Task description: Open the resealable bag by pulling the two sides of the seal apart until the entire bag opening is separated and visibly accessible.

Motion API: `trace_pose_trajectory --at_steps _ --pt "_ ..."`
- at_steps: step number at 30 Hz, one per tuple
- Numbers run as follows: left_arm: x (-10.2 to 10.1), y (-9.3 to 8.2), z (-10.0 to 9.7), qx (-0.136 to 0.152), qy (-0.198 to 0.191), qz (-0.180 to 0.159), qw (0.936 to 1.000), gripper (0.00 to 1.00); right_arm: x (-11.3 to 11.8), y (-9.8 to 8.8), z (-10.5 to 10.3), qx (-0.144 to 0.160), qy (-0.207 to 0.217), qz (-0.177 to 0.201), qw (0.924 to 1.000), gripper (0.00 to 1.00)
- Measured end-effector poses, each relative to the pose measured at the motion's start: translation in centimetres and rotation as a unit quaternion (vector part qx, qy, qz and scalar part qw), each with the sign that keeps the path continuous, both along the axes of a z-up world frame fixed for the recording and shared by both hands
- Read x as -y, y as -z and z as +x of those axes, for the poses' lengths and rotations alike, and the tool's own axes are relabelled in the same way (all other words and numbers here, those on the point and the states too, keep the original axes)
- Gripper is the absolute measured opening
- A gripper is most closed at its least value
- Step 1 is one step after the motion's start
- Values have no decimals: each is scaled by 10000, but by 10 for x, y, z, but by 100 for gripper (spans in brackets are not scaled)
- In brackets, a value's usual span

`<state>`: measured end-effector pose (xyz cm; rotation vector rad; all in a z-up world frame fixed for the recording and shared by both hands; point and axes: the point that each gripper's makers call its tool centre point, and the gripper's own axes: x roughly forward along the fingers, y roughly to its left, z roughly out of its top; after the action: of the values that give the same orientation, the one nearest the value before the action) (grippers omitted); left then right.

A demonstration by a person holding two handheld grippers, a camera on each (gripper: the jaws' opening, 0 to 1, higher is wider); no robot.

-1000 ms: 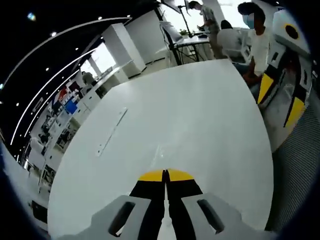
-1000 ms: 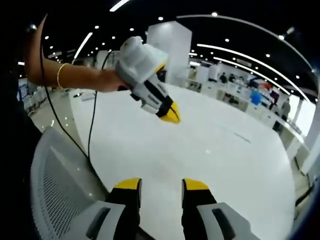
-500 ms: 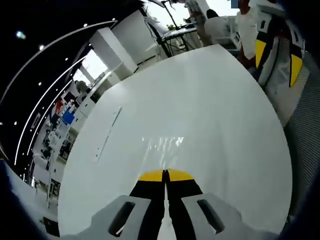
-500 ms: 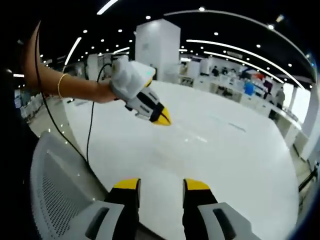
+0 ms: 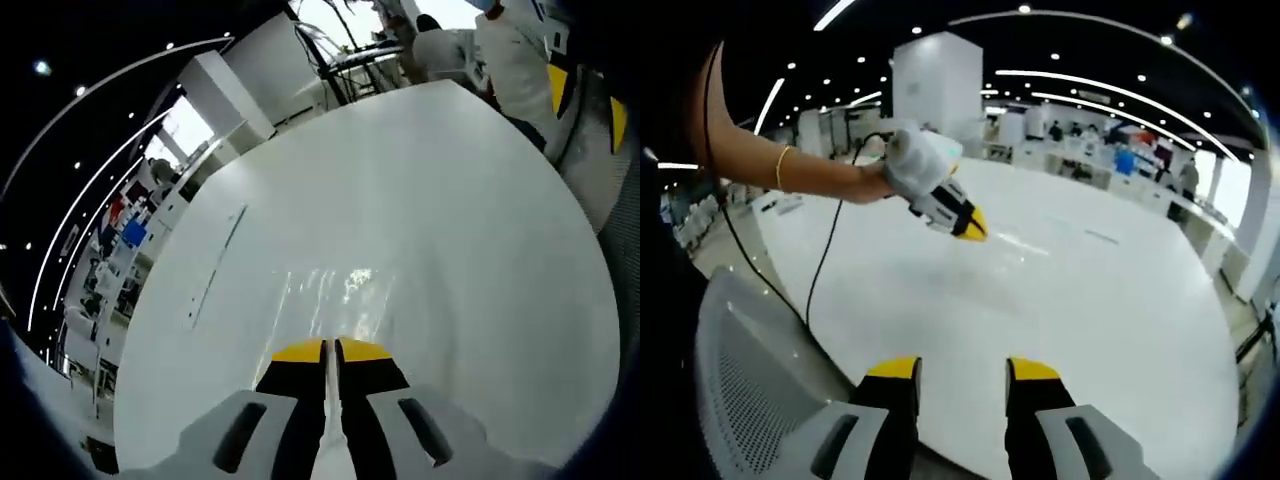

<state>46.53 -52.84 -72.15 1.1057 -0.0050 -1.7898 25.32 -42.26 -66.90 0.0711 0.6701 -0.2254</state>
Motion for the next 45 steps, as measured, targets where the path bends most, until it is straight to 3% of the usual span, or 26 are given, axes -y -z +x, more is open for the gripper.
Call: trace_pose_trajectory --at_steps 7,13,18,25,30,39,45 --pt "6 1 5 -130 -143 -4 9998 3 1 6 -3 -81 84 135 9998 30" --pt "-8 0 -4 -234 -112 8 9997 2 5 6 2 -51 105 163 9998 30" --pt "-26 10 -15 -404 -145 155 9990 2 5 5 4 -29 75 163 9998 30" --pt "-40 33 -27 -434 -129 398 9982 2 3 7 1 -35 116 207 9997 30" --pt "-36 39 -21 -383 -231 387 9982 0 4 9 -3 -69 188 233 9995 30" --pt "-10 33 -5 -419 -357 229 9982 0 11 6 -5 -28 324 234 9992 30" --pt "-8 30 -10 -552 -328 204 9977 4 12 6 -7 -36 362 235 9991 30"
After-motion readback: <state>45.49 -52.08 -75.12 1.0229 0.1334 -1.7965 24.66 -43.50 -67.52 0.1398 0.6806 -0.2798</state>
